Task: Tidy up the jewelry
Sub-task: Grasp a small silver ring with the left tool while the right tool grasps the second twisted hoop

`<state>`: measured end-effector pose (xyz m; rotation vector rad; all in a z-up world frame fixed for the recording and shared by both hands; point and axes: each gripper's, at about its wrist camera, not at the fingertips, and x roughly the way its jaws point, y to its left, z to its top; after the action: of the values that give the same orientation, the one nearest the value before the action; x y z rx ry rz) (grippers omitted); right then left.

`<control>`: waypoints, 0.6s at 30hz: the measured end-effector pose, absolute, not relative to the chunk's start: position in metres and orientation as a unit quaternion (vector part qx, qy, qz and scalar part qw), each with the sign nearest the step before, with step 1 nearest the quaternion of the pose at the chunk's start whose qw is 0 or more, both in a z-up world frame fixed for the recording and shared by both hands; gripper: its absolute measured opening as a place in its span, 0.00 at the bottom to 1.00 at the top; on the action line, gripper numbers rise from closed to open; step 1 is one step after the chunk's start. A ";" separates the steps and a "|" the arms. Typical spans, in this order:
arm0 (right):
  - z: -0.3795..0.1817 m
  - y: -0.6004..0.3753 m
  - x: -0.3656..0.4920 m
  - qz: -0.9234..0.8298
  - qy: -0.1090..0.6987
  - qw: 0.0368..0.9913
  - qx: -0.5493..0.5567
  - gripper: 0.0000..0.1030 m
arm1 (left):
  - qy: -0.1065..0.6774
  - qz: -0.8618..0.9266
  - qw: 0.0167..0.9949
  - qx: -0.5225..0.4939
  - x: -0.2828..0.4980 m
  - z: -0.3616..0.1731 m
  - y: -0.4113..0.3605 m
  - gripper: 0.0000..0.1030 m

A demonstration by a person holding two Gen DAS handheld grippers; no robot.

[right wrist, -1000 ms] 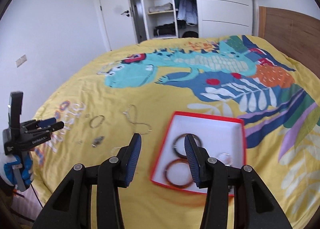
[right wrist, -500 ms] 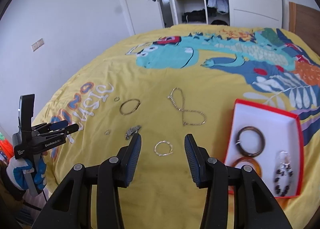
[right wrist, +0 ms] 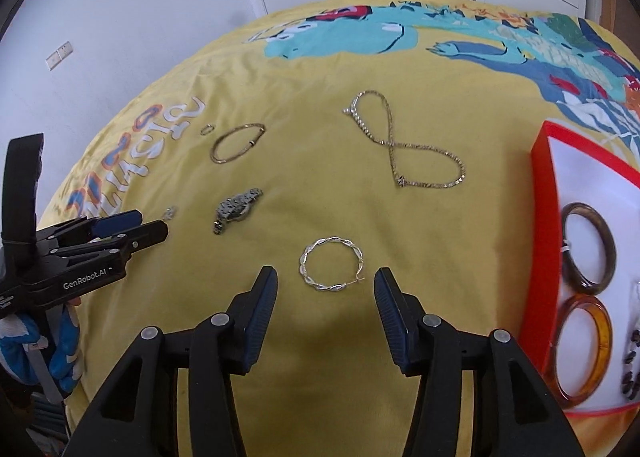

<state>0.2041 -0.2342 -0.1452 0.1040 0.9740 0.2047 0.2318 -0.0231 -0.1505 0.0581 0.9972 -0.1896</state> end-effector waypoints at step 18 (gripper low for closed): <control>-0.158 -0.228 0.211 0.102 0.462 0.879 0.054 0.38 | 0.467 -0.092 0.879 0.025 0.235 -0.153 -0.021 0.07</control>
<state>0.2112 -0.2283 -0.1582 0.1119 0.9640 0.2132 0.2349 -0.0210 -0.1529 0.0513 0.9736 -0.1910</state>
